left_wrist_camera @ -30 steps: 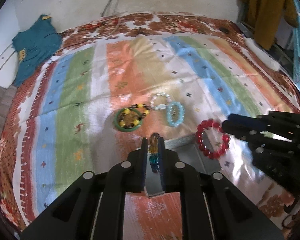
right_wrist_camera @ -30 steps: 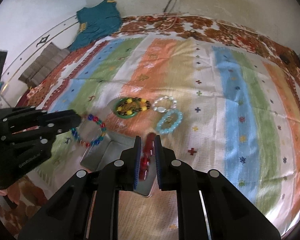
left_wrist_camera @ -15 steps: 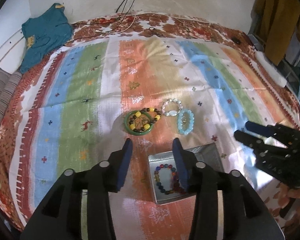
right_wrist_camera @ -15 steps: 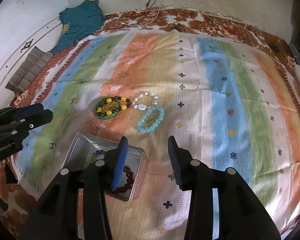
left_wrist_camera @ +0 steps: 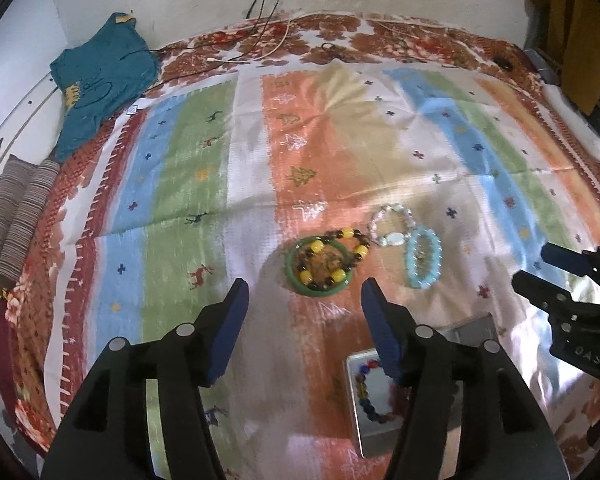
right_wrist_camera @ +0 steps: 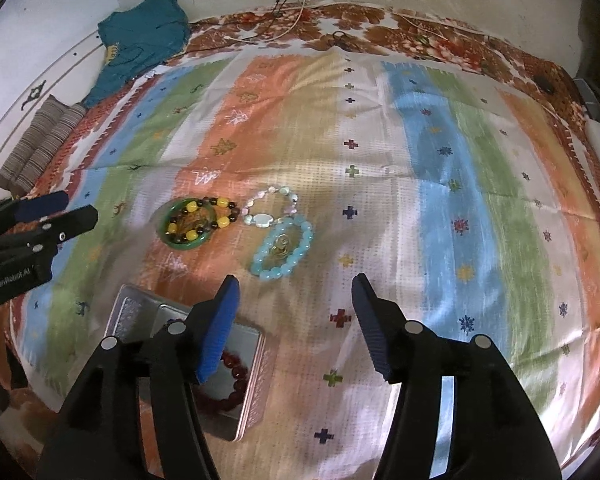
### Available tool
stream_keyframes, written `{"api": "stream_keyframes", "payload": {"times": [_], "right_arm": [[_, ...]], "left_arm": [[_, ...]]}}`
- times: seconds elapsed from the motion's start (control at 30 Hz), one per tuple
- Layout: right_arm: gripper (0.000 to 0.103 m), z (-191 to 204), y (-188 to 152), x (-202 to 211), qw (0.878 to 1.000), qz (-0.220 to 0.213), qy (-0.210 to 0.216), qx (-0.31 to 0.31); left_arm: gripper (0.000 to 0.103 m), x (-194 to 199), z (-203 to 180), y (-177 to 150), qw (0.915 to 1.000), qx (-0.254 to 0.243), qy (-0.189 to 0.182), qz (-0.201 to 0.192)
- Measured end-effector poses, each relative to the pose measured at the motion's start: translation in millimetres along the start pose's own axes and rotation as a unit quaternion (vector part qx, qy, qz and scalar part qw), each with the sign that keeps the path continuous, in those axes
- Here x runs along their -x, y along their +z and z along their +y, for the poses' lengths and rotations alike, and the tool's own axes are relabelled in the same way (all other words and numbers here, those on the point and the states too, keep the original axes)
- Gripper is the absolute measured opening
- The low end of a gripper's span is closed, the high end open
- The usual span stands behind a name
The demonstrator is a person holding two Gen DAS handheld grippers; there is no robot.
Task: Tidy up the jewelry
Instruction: 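Open both grippers to drop the bracelets into the tin, then move both grippers back over the remaining bracelets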
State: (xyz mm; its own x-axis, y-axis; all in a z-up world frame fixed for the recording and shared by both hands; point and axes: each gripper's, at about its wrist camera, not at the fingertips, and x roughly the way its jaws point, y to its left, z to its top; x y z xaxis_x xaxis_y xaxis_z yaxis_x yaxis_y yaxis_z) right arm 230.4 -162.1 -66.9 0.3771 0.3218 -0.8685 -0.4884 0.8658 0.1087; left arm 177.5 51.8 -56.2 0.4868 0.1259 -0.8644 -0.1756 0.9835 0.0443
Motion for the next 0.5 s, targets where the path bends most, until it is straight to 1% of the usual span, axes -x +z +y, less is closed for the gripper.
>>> {"api": "stream_keyframes", "payload": {"times": [0.07,0.17,0.3,0.5], "right_arm": [[0.063,-4,3,-4,1.000,0.001,-0.003,-0.006],[0.065,-10,9,-16,1.000,0.008,-0.013,-0.011],[0.065,-12,14,-31,1.000,0.023,-0.014,-0.011],[0.065,-10,21,-45,0.999,0.029,-0.015,-0.005]], "left_arm": [[0.061,-5,-1,3,1.0000,-0.003,0.002,0.005],[0.061,-12,-3,9,0.9999,-0.006,0.004,0.012],[0.065,-17,-5,15,0.9997,-0.016,0.003,0.017],[0.065,-37,-2,20,0.9992,-0.021,0.008,0.033]]}}
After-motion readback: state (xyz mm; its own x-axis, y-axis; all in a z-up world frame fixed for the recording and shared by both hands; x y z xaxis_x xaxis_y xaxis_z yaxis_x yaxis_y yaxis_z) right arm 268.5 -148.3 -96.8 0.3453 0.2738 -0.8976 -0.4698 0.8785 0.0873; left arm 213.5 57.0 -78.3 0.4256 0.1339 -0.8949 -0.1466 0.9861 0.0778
